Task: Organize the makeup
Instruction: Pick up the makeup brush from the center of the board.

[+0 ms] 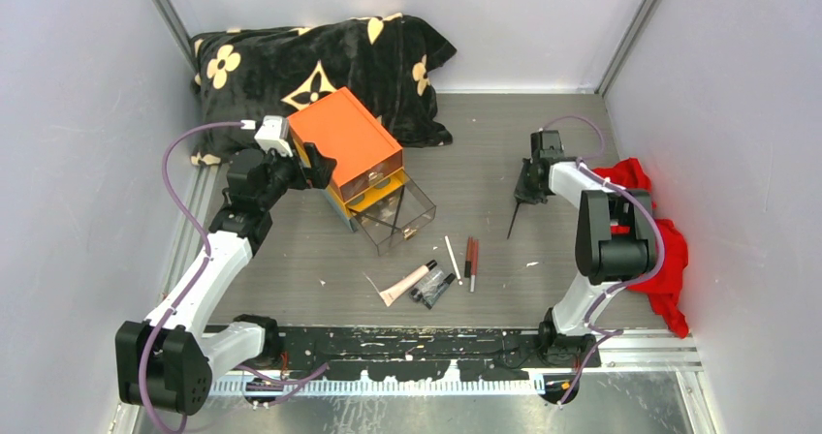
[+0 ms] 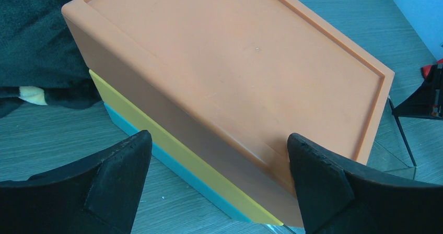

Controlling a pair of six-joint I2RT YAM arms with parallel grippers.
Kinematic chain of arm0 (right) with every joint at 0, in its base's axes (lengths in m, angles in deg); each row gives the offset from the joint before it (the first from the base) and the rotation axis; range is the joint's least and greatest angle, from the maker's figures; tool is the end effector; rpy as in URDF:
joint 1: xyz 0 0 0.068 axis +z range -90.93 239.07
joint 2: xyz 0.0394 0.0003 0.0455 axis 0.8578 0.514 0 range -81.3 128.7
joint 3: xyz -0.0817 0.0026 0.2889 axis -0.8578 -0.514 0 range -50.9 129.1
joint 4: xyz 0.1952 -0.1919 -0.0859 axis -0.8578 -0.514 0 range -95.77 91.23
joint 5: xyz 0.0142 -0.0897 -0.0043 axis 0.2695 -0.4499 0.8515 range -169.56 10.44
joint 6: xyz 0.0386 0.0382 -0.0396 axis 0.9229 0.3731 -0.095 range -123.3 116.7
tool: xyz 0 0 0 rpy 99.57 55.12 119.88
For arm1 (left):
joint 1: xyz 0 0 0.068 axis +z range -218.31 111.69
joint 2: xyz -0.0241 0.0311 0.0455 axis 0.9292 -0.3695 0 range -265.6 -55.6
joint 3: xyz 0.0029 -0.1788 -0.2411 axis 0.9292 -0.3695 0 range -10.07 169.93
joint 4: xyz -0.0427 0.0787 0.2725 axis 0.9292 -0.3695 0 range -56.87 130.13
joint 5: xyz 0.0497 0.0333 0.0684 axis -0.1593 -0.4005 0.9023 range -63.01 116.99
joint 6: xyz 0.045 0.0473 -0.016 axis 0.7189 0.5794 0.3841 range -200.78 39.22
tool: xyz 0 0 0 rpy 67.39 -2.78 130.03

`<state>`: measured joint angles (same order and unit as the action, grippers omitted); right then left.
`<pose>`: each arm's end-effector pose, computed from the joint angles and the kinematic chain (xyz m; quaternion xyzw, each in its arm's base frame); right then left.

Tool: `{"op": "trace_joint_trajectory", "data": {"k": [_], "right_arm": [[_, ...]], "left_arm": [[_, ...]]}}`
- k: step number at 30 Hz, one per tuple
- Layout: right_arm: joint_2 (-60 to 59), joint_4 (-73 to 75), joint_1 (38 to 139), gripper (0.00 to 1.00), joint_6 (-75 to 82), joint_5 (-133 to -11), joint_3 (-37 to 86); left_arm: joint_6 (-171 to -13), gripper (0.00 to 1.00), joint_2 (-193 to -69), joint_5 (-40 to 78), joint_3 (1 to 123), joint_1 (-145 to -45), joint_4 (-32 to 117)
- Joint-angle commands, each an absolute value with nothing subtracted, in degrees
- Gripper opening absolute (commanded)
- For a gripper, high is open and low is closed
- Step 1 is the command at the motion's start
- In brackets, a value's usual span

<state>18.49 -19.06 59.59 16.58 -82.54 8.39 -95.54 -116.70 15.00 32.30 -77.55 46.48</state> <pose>0.3777 0.0007 0.1592 0.1692 0.9525 0.0198 0.2525 0.2736 -0.0558 0.3116 0.0281 0.7773 -0.2092 0.5927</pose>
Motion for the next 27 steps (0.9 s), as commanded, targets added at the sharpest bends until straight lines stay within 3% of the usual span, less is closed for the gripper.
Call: {"op": "trace_joint_trajectory", "data": {"k": [1, 14, 27], "right_arm": [[13.54, -24.58, 62.21, 0.01, 12.98, -77.92, 14.89], [9.24, -34.40, 71.72, 0.01, 9.57, -75.40, 26.36], [5.27, -34.65, 82.54, 0.01, 17.47, -66.06, 33.33]], "left_arm": [[-93.84, 1.00, -116.08, 16.33, 32.47, -76.93, 42.60], [-93.94, 1.00, -115.72, 16.70, 32.80, -76.93, 41.63], [-94.08, 1.00, -116.02, 16.63, 33.43, -76.96, 41.41]]}}
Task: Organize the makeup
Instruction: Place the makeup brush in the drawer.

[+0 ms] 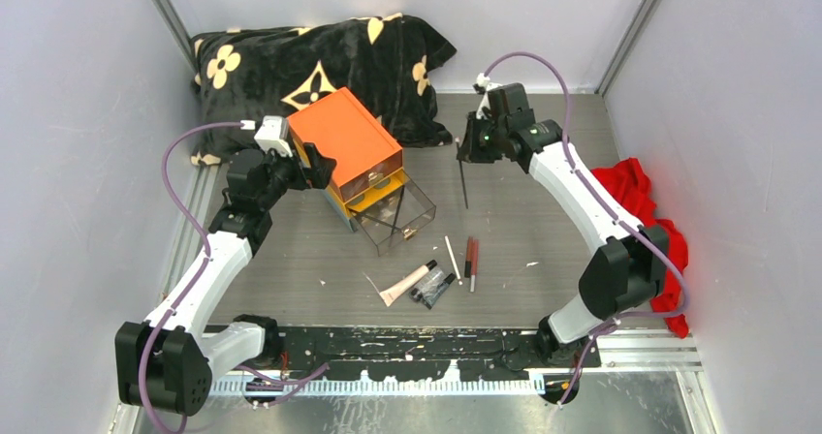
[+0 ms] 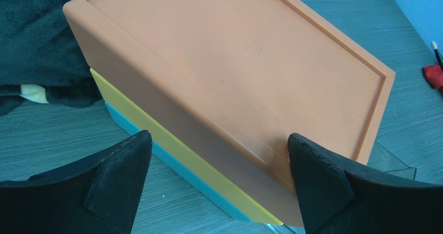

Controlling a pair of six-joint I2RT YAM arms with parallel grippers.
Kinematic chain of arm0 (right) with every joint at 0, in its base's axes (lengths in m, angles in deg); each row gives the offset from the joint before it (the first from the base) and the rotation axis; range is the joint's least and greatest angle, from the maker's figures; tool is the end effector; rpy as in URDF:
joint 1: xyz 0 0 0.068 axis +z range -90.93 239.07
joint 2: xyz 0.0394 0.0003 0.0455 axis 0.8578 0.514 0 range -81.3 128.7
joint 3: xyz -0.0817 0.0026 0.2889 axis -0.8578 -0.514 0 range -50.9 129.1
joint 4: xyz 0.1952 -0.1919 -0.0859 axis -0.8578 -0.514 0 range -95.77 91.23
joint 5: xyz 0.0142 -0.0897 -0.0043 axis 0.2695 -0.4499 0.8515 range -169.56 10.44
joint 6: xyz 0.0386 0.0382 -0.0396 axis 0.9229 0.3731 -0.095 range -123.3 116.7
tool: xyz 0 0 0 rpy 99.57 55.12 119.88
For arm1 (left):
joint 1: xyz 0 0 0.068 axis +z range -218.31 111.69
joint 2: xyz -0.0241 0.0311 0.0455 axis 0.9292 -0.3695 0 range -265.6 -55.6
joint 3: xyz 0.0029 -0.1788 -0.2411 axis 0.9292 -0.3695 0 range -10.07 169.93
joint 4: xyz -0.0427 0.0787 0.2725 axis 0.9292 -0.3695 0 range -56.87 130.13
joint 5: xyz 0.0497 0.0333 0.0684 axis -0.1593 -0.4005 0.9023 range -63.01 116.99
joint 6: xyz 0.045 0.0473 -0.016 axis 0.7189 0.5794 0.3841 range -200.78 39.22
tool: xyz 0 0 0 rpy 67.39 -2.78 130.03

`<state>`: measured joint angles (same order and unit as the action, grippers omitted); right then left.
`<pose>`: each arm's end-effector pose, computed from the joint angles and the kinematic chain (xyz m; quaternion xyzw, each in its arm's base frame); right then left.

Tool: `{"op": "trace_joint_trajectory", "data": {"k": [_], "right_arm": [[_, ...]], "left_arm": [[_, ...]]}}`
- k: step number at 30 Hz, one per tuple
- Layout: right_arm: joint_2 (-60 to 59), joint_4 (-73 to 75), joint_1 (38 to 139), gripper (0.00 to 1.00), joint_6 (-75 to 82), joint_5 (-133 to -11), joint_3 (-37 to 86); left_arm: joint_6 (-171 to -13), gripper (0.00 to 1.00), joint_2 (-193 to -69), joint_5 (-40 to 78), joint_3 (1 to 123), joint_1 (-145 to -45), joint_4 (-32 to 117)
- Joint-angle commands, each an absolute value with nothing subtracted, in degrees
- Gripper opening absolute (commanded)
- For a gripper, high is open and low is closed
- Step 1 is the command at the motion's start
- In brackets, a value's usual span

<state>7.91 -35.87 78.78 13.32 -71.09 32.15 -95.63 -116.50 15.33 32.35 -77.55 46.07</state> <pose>0.3601 0.1374 0.3491 -0.0539 0.9143 0.1877 0.3547 0.2729 -0.0554 0.3120 0.0255 0.7783 -0.2074 0.5921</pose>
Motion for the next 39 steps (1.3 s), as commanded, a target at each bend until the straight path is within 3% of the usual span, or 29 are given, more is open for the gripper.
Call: {"op": "trace_joint_trajectory", "data": {"k": [1, 22, 39], "right_arm": [[4.93, -33.28, 83.67, 0.01, 18.87, -65.50, 32.90], [5.34, -15.24, 99.88, 0.01, 37.66, -67.53, 22.61], [5.54, -8.44, 101.83, 0.01, 44.47, -74.47, 15.46]], "left_arm": [[-94.06, 1.00, -116.11, 16.62, 33.51, -76.93, 41.39], [-94.11, 1.00, -115.39, 16.57, 33.47, -76.94, 40.94], [-93.66, 1.00, -114.76, 16.54, 33.18, -76.95, 40.63]]}}
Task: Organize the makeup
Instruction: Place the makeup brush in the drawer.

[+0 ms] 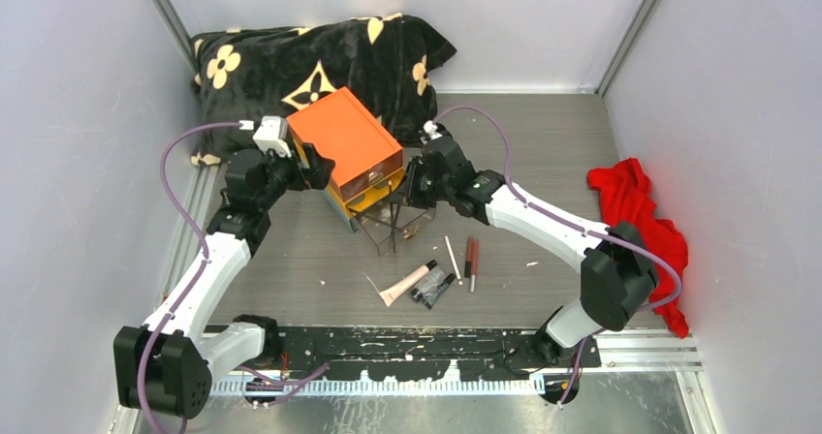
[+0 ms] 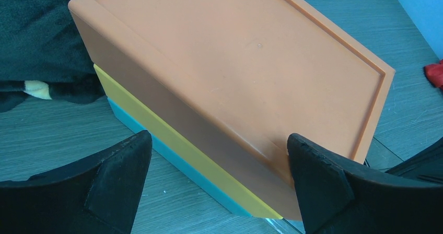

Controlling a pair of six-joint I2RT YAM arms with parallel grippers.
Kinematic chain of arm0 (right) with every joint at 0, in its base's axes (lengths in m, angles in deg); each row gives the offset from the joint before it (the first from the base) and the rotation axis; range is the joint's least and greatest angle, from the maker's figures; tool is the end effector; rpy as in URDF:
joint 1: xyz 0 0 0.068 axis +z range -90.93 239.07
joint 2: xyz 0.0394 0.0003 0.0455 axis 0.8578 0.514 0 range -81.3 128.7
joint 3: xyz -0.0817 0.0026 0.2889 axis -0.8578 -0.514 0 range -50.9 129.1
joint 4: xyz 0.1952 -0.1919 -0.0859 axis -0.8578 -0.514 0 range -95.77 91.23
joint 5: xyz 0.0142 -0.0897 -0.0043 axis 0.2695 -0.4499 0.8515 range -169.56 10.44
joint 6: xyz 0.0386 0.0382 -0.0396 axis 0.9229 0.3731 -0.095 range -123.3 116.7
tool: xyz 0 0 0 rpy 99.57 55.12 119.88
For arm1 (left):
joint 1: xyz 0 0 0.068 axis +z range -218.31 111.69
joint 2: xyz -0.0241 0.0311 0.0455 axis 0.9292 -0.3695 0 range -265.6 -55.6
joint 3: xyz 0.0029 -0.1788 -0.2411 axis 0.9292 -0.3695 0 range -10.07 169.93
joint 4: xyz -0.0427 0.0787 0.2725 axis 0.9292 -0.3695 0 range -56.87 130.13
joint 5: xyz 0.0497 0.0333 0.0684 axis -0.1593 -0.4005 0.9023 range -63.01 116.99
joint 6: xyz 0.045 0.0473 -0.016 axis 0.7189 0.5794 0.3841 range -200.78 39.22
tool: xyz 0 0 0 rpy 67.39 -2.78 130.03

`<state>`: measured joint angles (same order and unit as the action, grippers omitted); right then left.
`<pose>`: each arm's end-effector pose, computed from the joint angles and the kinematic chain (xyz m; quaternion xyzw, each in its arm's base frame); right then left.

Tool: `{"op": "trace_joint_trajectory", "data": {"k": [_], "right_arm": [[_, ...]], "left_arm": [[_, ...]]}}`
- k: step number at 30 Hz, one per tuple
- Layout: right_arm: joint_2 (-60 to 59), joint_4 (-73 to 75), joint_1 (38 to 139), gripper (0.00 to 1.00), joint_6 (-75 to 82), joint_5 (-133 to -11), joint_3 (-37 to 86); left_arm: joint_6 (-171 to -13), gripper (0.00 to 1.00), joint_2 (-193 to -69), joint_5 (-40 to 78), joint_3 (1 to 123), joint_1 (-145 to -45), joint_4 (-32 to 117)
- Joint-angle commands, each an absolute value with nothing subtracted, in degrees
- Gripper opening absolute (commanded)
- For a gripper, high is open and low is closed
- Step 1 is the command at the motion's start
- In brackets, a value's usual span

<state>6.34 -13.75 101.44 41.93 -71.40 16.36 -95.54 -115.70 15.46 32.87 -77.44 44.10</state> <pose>0.2811 0.2668 0.2935 -0.0105 0.8868 0.3624 0.2867 0.2698 -0.0542 0.3149 0.0241 0.7818 -0.2050 0.5883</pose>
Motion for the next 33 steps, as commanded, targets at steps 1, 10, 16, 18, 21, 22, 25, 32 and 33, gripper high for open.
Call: {"op": "trace_joint_trajectory", "data": {"k": [1, 10, 16, 18, 21, 22, 25, 32, 33], "right_arm": [[5.81, -7.98, 101.81, 0.01, 44.79, -75.11, 15.41], [10.02, -4.18, 101.87, 0.02, 47.67, -77.87, 16.45], [12.71, -4.52, 101.93, 0.09, 48.49, -78.32, 18.84], [13.19, -4.53, 101.94, 0.18, 48.78, -78.40, 19.18], [13.68, -4.83, 101.96, 0.31, 48.53, -78.42, 19.90], [13.77, -4.89, 101.94, 0.35, 48.29, -78.35, 20.12], [13.84, -5.41, 101.93, 0.40, 47.36, -78.33, 21.06], [9.91, -6.29, 102.09, 0.41, 44.43, -79.14, 20.33], [9.06, -6.78, 102.24, 0.41, 43.77, -79.28, 19.91]], "left_arm": [[-93.67, 1.00, -114.68, 16.53, 33.18, -76.97, 40.52], [-93.30, 1.00, -114.68, 16.53, 33.44, -76.99, 40.13], [-92.95, 1.00, -114.66, 16.53, 33.53, -76.95, 39.89], [-92.86, 1.00, -114.72, 16.53, 33.45, -76.93, 39.96], [-92.88, 1.00, -114.92, 16.45, 33.59, -77.01, 39.89], [-92.87, 1.00, -114.93, 16.44, 33.61, -77.03, 39.91], [-92.73, 1.00, -115.00, 16.49, 33.70, -76.98, 39.79], [-92.74, 1.00, -115.28, 16.66, 33.70, -76.95, 39.76], [-92.82, 1.00, -115.34, 16.61, 33.70, -77.01, 39.78]]}}
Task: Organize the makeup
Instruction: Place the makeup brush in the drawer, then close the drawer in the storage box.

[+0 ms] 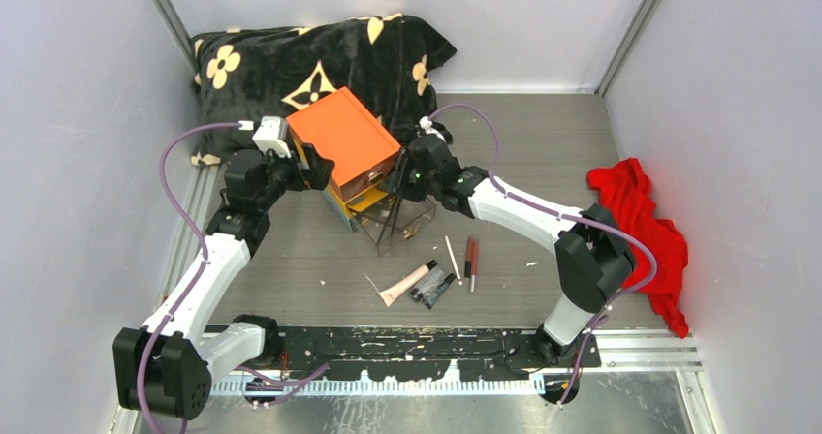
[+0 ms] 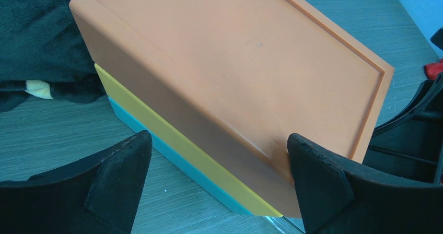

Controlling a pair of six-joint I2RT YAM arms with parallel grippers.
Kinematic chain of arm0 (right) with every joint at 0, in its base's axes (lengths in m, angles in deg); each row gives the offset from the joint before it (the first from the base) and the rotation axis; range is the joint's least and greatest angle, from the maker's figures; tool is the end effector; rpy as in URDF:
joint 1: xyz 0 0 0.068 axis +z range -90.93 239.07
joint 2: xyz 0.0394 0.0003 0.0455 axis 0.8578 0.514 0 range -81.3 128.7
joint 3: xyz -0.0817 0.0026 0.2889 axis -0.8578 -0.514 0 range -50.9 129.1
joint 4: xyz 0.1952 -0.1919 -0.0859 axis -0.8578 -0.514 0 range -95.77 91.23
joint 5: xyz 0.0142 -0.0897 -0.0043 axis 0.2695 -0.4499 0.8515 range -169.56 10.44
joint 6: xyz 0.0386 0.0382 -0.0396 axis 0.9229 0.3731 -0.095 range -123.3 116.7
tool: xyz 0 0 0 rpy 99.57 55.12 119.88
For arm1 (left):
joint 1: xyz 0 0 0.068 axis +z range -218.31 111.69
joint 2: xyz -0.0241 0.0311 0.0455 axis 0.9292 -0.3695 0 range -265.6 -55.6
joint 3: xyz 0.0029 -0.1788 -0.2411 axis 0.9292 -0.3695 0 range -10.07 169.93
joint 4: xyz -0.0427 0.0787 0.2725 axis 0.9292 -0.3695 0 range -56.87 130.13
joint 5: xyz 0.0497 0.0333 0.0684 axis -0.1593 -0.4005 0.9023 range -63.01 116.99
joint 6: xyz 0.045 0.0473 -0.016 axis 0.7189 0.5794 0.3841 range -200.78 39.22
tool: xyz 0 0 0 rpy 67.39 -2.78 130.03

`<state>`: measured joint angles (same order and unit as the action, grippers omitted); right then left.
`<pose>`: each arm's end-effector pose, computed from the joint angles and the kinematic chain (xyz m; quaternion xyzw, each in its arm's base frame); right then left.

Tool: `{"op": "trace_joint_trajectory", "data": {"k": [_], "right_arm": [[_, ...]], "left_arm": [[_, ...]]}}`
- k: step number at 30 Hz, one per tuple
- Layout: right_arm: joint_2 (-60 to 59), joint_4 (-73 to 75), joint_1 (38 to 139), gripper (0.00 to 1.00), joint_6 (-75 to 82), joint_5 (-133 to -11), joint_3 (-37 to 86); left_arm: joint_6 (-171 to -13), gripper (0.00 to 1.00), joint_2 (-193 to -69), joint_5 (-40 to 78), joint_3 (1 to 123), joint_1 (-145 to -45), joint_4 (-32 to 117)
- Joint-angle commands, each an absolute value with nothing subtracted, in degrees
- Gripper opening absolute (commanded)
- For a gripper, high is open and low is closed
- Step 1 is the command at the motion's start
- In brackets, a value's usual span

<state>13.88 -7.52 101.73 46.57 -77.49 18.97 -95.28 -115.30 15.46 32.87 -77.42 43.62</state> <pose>0.3102 0.2885 0.2711 0.0471 0.8819 0.3498 0.3126 0.2682 -0.0538 0.3157 0.0256 0.7822 -0.2035 0.5883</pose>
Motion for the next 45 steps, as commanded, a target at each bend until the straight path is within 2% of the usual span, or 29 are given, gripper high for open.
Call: {"op": "trace_joint_trajectory", "data": {"k": [1, 8, 11, 14, 17, 18, 26, 45], "right_arm": [[8.05, -7.14, 102.29, 0.40, 43.12, -79.34, 19.27], [-2.27, -10.66, 104.47, 0.39, 33.85, -84.87, 12.69], [-7.61, -11.69, 105.05, 0.35, 29.21, -89.04, 8.62], [-11.93, -12.68, 105.09, 0.22, 25.19, -91.36, 4.33], [-15.22, -12.64, 105.12, 0.02, 23.39, -93.89, -0.90], [-16.03, -12.39, 105.15, 0.01, 23.22, -94.12, -2.32], [-16.19, -6.71, 105.17, 0.01, 23.21, -90.14, -9.29], [-2.95, 7.48, 105.21, 0.01, 22.65, -90.92, -3.83]], "left_arm": [[-92.89, 1.00, -115.41, 16.65, 33.78, -76.98, 39.78], [-92.67, 1.00, -115.54, 17.37, 33.87, -76.98, 39.21], [-92.46, 1.00, -115.71, 17.58, 34.09, -76.96, 38.74], [-92.01, 1.00, -115.72, 17.96, 34.52, -77.02, 38.09], [-91.74, 1.00, -115.85, 18.12, 34.91, -76.99, 37.69], [-91.51, 1.00, -115.89, 17.93, 35.01, -76.97, 37.66], [-90.63, 1.00, -116.17, 17.98, 35.41, -76.94, 37.06], [-90.51, 1.00, -117.07, 17.60, 35.48, -77.04, 36.77]]}}
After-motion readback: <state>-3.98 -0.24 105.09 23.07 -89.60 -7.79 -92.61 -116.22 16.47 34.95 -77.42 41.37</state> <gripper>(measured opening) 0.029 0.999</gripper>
